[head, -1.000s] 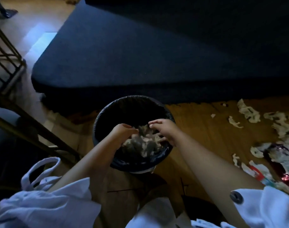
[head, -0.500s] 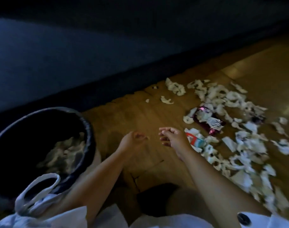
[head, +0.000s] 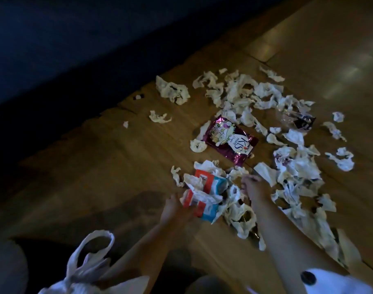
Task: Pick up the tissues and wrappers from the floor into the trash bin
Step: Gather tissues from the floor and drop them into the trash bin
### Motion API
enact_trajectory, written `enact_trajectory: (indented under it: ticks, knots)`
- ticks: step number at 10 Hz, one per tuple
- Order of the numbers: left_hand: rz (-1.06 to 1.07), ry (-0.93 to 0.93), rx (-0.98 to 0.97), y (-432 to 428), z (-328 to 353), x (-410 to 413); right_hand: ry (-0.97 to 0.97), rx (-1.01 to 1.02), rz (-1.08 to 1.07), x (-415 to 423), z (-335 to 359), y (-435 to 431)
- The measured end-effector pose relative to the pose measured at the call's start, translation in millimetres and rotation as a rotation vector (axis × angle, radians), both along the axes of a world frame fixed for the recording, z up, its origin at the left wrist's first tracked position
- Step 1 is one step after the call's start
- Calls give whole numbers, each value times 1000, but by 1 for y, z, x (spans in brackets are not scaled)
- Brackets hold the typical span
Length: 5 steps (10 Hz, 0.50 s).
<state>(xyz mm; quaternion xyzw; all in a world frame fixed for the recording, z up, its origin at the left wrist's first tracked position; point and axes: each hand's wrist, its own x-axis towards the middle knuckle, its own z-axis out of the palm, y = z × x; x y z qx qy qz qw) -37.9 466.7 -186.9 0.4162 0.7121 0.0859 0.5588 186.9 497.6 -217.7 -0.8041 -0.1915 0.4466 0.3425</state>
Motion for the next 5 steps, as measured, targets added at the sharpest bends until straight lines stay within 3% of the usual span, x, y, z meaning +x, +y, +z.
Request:
enact_trajectory:
  ticks: [2, 4, 5]
  knots:
    - [-42, 170, 56, 45, -47, 26, -173, 28, -204, 21, -33, 76]
    - [-178, 306, 33, 65, -74, 35, -297, -148, -64, 29, -42, 126]
    - [-219, 332, 86, 64, -80, 42, -258, -254, 29, 29, -42, 137]
